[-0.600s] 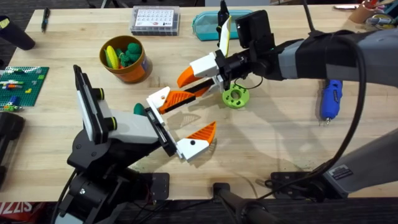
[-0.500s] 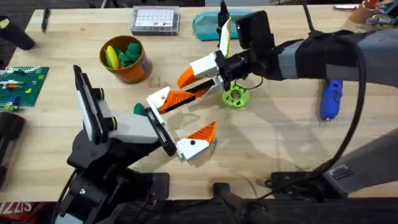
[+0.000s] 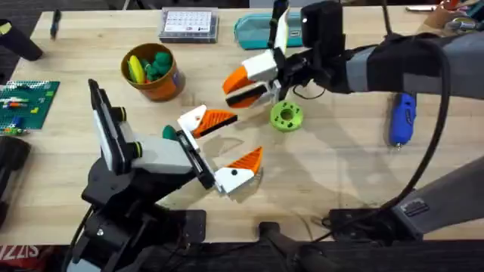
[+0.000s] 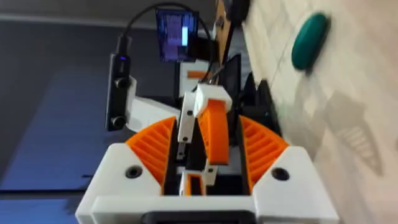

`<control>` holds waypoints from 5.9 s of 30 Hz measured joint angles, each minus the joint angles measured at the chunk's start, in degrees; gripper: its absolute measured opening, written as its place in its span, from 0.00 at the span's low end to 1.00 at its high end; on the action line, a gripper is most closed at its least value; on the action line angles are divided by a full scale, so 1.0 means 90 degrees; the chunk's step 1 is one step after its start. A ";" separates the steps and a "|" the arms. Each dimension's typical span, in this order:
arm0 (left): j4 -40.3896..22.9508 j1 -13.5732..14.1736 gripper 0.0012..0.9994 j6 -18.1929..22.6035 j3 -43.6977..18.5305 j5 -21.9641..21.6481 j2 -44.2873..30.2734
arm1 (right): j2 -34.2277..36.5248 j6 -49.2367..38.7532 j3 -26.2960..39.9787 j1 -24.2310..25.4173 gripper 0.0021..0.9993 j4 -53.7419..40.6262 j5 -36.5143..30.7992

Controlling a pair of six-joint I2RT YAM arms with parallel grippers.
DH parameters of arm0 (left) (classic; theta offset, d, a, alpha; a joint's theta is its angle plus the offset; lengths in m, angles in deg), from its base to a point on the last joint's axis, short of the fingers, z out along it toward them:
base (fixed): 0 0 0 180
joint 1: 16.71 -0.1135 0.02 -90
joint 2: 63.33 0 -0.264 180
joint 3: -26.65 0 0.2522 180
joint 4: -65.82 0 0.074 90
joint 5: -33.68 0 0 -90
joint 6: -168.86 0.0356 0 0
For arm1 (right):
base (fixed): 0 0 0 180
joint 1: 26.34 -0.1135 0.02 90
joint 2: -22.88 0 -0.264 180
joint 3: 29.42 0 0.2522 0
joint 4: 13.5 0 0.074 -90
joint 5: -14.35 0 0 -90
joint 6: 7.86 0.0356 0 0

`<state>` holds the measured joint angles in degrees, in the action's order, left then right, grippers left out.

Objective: Pick up the gripper from the table and insert it into the empty holder that is missing its gripper. Then pick up a screw, insert it into the mounting hole, and use the screwdriver to tighten it. Finally, clean up the table by picking up the vegetable and placing it into the bucket.

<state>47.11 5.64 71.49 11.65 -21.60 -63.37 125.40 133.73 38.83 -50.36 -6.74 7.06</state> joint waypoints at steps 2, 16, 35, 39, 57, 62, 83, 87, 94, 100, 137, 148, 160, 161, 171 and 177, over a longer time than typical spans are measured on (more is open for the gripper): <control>0.0000 0.0001 0.99 0.0001 0.0000 0.0000 0.0001 | 0.0000 -0.0036 0.0001 -0.0098 0.53 -0.0321 0.0039; 0.0000 0.0002 0.99 -0.0001 0.0000 0.0000 0.0001 | 0.0000 -0.0267 -0.0001 -0.0363 0.53 -0.1077 0.0231; 0.0018 0.0000 0.99 0.0008 0.0000 -0.0005 0.0001 | 0.0000 -0.0268 -0.0001 -0.0520 0.06 -0.1100 0.0226; 0.0006 0.0000 0.99 0.0006 0.0000 -0.0023 0.0001 | 0.0000 -0.0262 -0.0001 -0.0518 0.01 -0.1099 0.0184; 0.0005 0.0000 0.99 -0.0014 0.0000 -0.0149 0.0000 | 0.0000 -0.0151 -0.0002 -0.0530 0.01 -0.0620 -0.0147; 0.0021 -0.0017 0.99 0.0009 0.0000 -0.0222 0.0001 | 0.0000 0.0030 -0.0005 -0.0538 0.01 -0.0294 -0.0326; 0.0005 -0.0049 0.99 -0.0001 0.0000 -0.0342 0.0000 | 0.0000 0.0126 -0.0006 -0.0652 0.01 -0.0227 -0.0480; 0.0007 -0.0049 0.99 -0.0001 0.0000 -0.0325 -0.0001 | 0.0000 0.0126 -0.0006 -0.0638 0.01 -0.0230 -0.0463; 0.0052 -0.0049 0.99 0.0007 0.0000 0.0022 0.0001 | 0.0000 0.0126 -0.0006 -0.0538 0.01 -0.0326 -0.0210; 0.0050 -0.0079 0.99 0.0006 0.0000 0.0199 -0.0001 | 0.0000 0.0126 -0.0006 -0.0567 0.01 -0.0429 -0.0137; -0.0022 -0.0027 0.99 0.0001 0.0000 0.0806 -0.0001 | 0.0119 0.0172 -0.0006 -0.0555 0.44 -0.0225 0.0006; -0.0024 -0.0027 0.99 -0.0001 0.0000 0.0857 -0.0001 | 0.0117 0.0164 -0.0006 -0.0555 0.53 -0.0225 0.0006; -0.0022 -0.0027 0.99 -0.0001 0.0000 0.0857 -0.0001 | 0.0117 -0.0226 -0.0006 -0.0430 0.83 -0.0534 0.0199; -0.0022 -0.0027 0.99 -0.0001 0.0000 0.0857 0.0001 | 0.0117 -0.0273 -0.0006 -0.0360 0.89 -0.0536 0.0216; -0.0024 -0.0027 0.99 -0.0001 0.0000 0.0857 0.0001 | 0.0119 -0.0364 -0.0006 -0.0060 0.94 -0.0791 0.0300; -0.0027 -0.0027 0.99 -0.0001 0.0000 0.0857 -0.0001 | 0.0119 -0.0403 -0.0006 -0.0374 0.72 -0.0803 0.0311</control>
<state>46.87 5.39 71.48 11.65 -13.89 -63.39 126.47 130.11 38.77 -53.73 -13.97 9.86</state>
